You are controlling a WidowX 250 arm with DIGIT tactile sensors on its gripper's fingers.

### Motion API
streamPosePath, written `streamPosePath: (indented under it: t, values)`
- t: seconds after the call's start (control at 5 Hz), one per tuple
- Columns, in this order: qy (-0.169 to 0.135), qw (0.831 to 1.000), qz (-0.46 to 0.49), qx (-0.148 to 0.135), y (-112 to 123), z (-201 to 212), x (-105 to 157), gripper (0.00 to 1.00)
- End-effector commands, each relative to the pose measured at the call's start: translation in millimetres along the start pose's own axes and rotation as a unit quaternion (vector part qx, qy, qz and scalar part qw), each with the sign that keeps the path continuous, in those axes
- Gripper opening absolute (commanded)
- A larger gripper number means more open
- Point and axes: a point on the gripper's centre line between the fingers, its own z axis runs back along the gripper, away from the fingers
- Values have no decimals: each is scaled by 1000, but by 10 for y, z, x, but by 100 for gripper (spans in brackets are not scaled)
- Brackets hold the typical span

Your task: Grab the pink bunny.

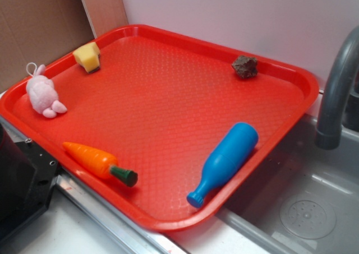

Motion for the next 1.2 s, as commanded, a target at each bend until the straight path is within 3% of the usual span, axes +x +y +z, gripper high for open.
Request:
streamPosePath:
  t: [0.0,0.2,0.4,0.6,0.8,1.0]
  values:
    - [0,1000,0,0,0,0,0,100]
    - [95,987,128,-26,512,-498,132,100]
    - [81,967,232,-71,1012,-1034,276,100]
    - [22,938,344,-24,1310,-1452,146,100]
    - [-40,904,425,9,1430,-1702,25,100]
    - [-10,892,452,17,1470,-1883,-51,100]
